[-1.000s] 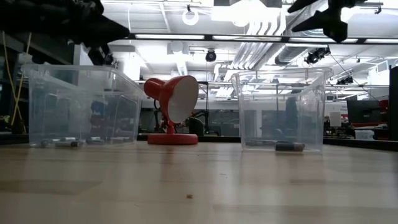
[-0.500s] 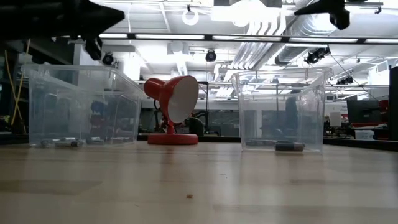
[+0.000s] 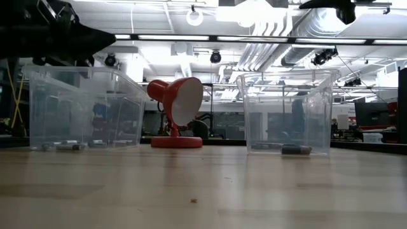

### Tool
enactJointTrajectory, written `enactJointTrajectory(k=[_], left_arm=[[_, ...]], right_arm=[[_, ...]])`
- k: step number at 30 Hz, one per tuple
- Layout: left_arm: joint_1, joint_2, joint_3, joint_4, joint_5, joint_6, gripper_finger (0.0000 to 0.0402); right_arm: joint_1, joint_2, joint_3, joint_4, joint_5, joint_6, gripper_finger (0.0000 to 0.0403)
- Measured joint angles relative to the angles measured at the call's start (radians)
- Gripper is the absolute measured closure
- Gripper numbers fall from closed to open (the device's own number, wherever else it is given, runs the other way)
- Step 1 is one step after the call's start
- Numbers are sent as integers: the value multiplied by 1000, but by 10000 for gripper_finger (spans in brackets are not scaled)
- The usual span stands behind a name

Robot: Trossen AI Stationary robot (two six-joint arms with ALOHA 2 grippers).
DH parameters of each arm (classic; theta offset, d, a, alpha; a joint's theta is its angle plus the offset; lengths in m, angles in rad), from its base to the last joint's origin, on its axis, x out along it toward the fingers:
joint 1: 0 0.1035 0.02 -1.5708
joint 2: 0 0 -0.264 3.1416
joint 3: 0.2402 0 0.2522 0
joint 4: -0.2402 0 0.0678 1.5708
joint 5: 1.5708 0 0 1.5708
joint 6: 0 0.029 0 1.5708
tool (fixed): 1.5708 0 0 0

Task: Sort batteries
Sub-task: Return to Home Position

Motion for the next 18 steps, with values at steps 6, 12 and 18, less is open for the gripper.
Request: enactJointTrajectory(k=[6, 12, 18], left_arm=[[0, -36, 0, -5, 0, -24, 402], [0, -33, 0, -13, 0, -24, 402], [0, -33, 0, -15, 0, -25, 402]], right_arm=[[0, -3, -32, -3, -21, -53, 215], [-1, -48, -180, 137, -34, -181, 257], [-1, -217, -473, 380, -76, -209, 388]])
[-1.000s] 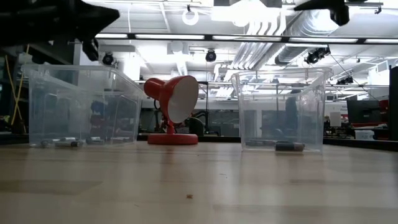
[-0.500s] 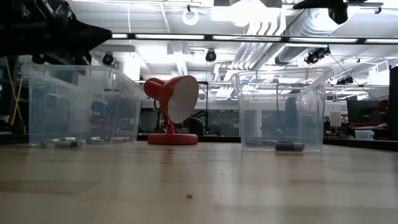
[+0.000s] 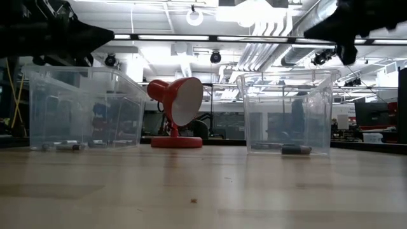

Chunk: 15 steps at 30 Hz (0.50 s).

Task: Sort batteries
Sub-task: Return to Home Position

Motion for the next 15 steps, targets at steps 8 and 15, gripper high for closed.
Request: enactJointTrajectory(k=[8, 15], left_arm=[[0, 0, 0, 0, 0, 0, 402], [0, 0, 0, -1, 0, 0, 402]], right_arm=[[0, -223, -279, 334, -24, -206, 400], [0, -318, -415, 402, -97, -267, 401]])
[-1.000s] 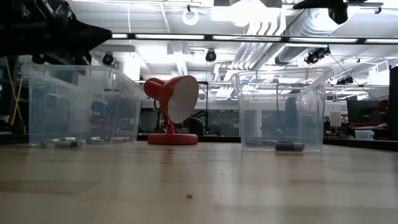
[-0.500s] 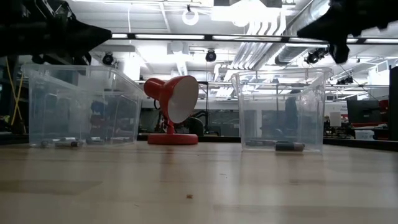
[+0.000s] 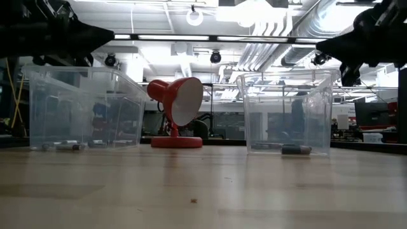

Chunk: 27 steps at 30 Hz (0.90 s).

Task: Sort batteries
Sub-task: Return to Home Position

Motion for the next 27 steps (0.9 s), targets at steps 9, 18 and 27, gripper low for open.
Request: enactJointTrajectory(k=[9, 18, 27], left_arm=[[0, 0, 0, 0, 0, 0, 402], [0, 0, 0, -1, 0, 0, 401], [0, 0, 1, -1, 0, 0, 402]], right_arm=[[-24, 8, 4, -212, 56, -86, 401], [-33, 34, 8, -208, 69, -153, 401], [-33, 34, 8, -208, 65, -152, 401]])
